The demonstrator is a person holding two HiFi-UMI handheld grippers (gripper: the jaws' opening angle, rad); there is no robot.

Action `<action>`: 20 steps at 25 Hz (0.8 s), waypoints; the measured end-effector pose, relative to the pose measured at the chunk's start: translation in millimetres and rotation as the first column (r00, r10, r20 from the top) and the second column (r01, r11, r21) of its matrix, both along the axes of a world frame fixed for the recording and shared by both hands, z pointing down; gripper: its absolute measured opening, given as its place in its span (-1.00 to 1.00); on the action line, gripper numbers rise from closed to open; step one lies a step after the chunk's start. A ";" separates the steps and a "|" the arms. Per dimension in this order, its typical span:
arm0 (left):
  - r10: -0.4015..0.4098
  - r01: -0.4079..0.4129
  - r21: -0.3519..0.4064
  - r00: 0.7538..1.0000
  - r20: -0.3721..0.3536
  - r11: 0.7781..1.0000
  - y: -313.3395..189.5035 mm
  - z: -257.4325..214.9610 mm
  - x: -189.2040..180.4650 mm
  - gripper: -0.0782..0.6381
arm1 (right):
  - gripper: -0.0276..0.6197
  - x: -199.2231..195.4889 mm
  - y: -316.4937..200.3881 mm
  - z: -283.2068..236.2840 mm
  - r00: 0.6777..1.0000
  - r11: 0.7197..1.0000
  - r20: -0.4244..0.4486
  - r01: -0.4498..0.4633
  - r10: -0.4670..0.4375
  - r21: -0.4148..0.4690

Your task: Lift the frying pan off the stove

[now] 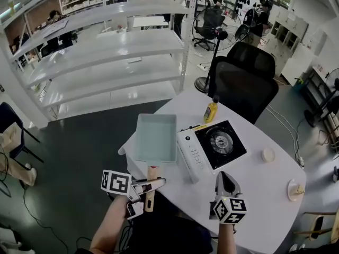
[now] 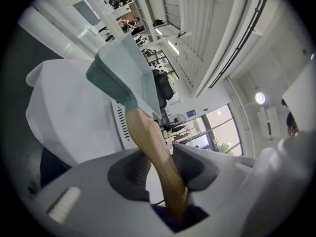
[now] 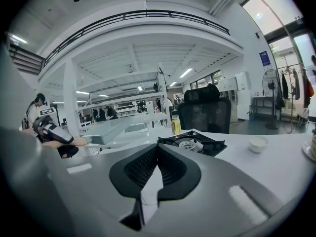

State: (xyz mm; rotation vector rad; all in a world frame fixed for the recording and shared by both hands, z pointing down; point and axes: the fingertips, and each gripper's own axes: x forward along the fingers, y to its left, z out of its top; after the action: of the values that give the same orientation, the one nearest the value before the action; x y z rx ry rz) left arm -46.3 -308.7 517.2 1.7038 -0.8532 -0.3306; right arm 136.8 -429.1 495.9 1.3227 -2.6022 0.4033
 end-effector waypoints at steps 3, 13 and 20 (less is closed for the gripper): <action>0.003 -0.003 0.000 1.000 0.002 1.000 4.4 2.7 1.5 -0.24 | -0.90 -0.1 -1.1 -2.1 1.000 1.000 -0.007 0.004 -0.004 0.015; 0.006 -0.006 -0.003 1.000 -0.015 1.000 2.9 7.0 8.4 -0.23 | -0.90 2.7 -0.8 -2.0 1.000 0.999 -0.025 0.014 -0.013 0.035; 0.002 -0.002 -0.001 0.999 -0.037 1.000 5.4 5.4 8.2 -0.23 | -0.90 0.3 3.9 0.8 1.000 0.999 -0.023 0.018 -0.018 0.034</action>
State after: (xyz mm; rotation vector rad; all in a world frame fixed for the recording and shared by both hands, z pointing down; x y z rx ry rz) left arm -38.1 -303.3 522.6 1.6924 -0.8242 -0.3585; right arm 137.1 -425.3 496.7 1.3060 -2.6120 0.3399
